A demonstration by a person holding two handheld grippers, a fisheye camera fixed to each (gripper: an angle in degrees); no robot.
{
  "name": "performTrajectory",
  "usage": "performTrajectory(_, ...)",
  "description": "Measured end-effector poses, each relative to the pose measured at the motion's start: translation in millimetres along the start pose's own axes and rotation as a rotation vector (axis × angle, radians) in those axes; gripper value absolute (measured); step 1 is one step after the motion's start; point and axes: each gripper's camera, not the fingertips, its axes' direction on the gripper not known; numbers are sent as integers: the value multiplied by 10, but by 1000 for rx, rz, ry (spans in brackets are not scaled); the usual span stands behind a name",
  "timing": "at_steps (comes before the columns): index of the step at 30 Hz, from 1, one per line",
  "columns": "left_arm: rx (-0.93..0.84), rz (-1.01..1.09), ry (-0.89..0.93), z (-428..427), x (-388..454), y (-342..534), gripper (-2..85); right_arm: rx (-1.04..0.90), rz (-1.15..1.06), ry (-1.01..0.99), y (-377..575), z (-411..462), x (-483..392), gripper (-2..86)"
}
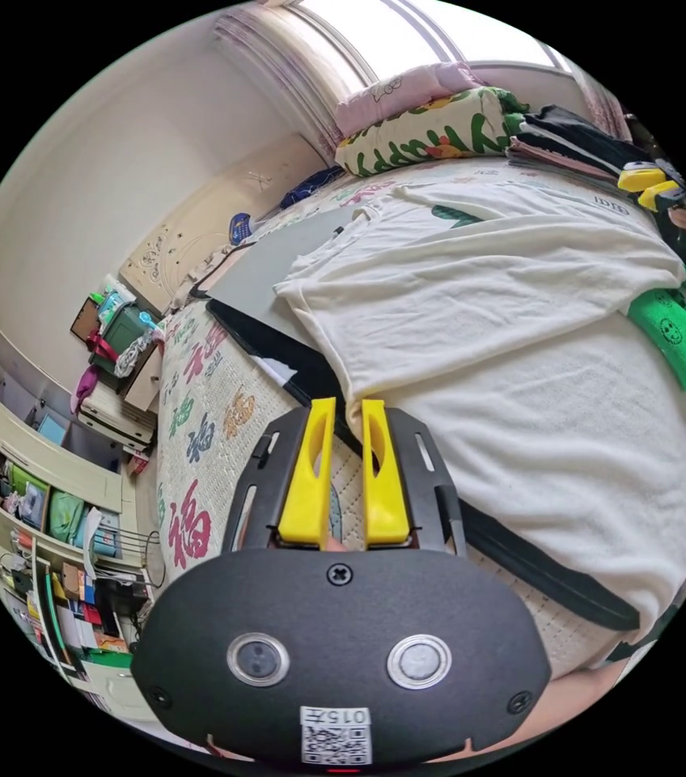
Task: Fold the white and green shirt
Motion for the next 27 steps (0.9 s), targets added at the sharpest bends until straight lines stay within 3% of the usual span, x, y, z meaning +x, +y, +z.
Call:
performTrajectory(7,117,-6,36,-257,-272,-7,78,-183,18,-200,-620,475,41,55)
performTrajectory(9,65,18,34,-172,-271,-80,77,-209,16,-209,-705,488,4,26)
performTrajectory(15,14,21,-19,-144,-390,-237,72,-160,15,-75,-810,148,-159,-6)
performTrajectory(23,-2,9,1,-376,-645,-370,66,-171,34,-82,-878,175,-358,-6)
performTrajectory(27,124,-61,-22,-809,-819,-408,56,-169,10,-55,-903,202,-580,-3)
